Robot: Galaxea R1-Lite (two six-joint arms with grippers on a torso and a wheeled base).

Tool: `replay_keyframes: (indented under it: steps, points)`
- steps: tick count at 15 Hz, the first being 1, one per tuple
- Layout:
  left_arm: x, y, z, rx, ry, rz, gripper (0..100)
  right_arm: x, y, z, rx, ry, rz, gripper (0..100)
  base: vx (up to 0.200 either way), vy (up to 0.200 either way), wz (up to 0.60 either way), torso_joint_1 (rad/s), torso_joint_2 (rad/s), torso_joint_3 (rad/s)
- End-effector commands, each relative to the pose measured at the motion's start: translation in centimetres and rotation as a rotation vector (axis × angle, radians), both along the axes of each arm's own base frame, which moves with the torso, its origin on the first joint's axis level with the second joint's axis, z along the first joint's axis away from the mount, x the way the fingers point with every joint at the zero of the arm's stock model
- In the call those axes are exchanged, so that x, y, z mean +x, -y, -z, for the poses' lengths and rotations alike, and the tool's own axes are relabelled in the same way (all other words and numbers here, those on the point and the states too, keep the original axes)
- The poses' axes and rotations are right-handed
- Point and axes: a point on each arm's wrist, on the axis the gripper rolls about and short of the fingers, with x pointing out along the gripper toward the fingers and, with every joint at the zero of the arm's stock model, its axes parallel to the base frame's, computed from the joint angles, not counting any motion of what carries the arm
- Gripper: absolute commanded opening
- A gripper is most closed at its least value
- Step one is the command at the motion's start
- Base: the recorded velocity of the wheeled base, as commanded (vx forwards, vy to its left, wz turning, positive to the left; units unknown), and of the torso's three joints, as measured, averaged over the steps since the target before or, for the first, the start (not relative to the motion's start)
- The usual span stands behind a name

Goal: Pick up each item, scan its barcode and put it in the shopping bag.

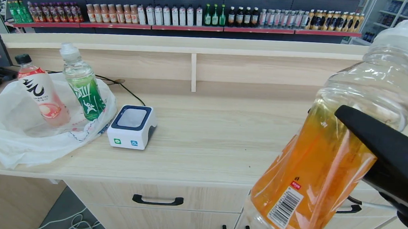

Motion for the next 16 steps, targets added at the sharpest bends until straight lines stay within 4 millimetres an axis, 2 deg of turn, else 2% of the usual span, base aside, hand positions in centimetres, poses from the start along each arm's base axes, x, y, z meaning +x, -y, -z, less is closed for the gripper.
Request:
replay_keyframes:
  steps: [1, 16]
  points:
    - [0.0, 0.0, 0.0, 0.000, 0.000, -0.001, 100, -0.2, 0.0, -0.1, -0.008, 0.014, -0.034, 0, 0.000, 0.000, 0.00, 0.000, 0.00, 0.000]
    - [0.0, 0.0, 0.0, 0.000, 0.000, -0.001, 100, -0.4, 0.0, -1.7, 0.047, 0.044, -0.085, 0, 0.000, 0.000, 0.00, 0.000, 0.00, 0.000]
